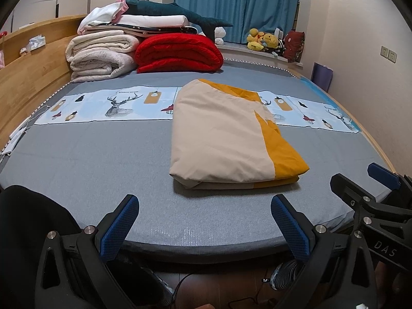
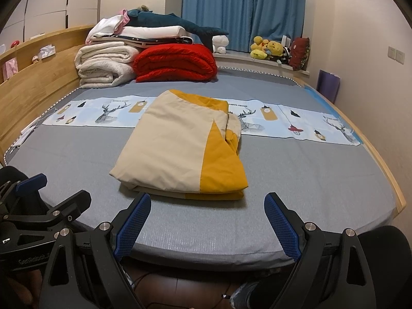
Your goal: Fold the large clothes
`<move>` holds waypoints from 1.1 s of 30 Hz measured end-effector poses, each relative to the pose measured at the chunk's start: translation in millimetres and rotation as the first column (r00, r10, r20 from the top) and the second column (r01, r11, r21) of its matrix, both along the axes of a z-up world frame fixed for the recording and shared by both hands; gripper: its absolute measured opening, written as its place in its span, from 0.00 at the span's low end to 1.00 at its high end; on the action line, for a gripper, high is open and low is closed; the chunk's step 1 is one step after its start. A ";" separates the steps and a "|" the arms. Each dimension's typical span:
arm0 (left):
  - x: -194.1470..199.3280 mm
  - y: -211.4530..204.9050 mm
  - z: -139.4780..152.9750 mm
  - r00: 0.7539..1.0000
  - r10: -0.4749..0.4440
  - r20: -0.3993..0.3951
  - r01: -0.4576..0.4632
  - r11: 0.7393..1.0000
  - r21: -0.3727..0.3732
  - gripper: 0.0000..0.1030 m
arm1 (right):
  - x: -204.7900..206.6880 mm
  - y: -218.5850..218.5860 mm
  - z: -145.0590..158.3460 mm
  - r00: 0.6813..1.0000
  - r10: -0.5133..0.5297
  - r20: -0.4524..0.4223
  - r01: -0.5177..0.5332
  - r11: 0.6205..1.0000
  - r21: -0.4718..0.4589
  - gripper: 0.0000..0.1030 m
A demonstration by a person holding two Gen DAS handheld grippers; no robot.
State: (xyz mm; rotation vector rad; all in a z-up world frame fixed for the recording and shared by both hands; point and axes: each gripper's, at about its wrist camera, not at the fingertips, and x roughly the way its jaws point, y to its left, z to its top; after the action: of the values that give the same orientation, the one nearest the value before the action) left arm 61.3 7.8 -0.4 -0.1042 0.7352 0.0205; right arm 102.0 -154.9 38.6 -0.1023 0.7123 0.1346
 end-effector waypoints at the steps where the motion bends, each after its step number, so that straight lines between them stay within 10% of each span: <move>1: -0.1 -0.1 0.1 1.000 0.000 0.000 0.000 1.000 0.001 0.99 | 0.1 0.0 -0.1 1.000 0.000 0.000 0.000 1.000 0.000 0.87; 33: 4.8 5.8 -3.1 1.000 0.001 -0.014 -0.001 1.000 0.003 0.99 | 2.3 4.3 3.8 1.000 0.007 0.003 -0.007 1.000 -0.001 0.87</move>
State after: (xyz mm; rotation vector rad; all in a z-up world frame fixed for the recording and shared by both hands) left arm 66.1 13.6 -3.5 -0.1017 0.7491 0.0230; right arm 104.2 -150.6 42.4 -0.1060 0.7088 0.1410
